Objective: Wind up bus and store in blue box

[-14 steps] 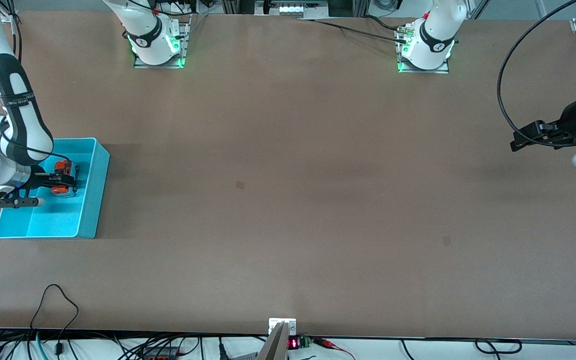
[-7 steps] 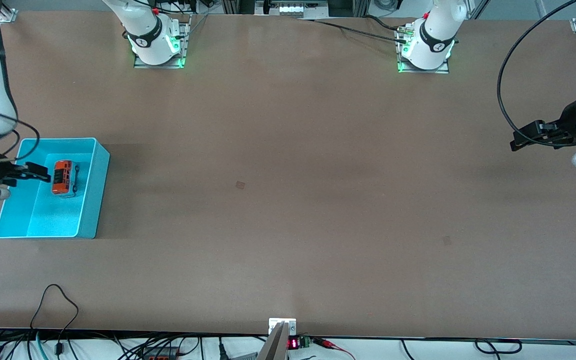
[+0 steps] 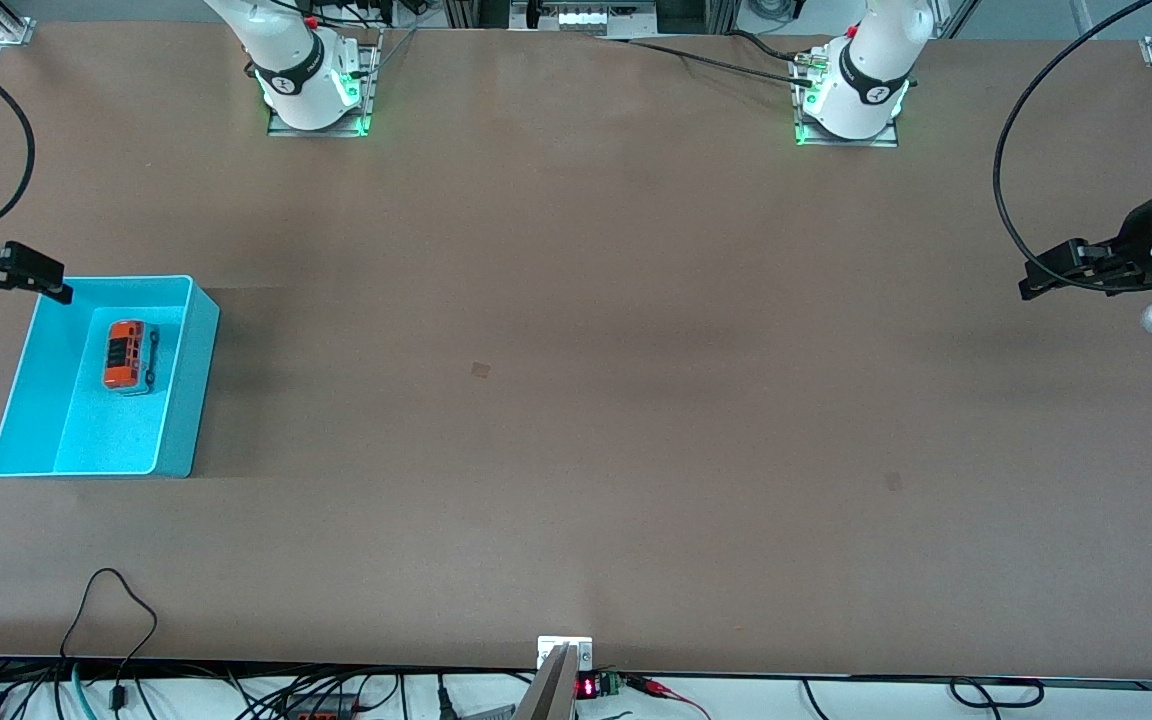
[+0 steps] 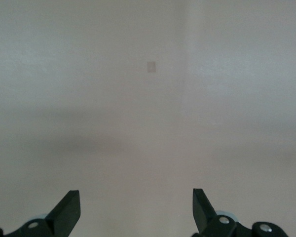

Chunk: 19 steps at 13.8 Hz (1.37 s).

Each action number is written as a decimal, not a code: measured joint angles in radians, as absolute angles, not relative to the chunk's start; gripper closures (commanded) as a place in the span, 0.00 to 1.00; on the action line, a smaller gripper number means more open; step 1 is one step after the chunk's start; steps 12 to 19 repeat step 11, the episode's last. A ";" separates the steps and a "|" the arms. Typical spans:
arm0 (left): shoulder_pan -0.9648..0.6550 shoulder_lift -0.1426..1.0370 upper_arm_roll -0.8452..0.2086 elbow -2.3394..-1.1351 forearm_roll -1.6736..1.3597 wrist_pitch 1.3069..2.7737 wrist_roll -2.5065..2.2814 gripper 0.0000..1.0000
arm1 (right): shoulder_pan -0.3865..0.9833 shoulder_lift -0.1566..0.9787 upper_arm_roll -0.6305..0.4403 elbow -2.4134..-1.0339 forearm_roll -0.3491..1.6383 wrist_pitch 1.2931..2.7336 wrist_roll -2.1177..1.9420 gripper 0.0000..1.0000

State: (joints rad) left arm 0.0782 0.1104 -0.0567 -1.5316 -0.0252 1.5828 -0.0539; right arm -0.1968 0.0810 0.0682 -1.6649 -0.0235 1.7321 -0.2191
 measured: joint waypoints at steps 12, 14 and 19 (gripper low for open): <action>0.077 0.110 -0.057 -1.531 -0.025 1.582 -0.054 0.00 | -0.056 0.079 0.067 -1.578 -0.024 1.578 -0.084 0.00; 0.077 0.110 -0.057 -1.531 -0.025 1.582 -0.054 0.00 | -0.056 0.079 0.067 -1.578 -0.024 1.578 -0.084 0.00; 0.077 0.110 -0.057 -1.531 -0.025 1.582 -0.054 0.00 | -0.056 0.079 0.067 -1.578 -0.024 1.578 -0.084 0.00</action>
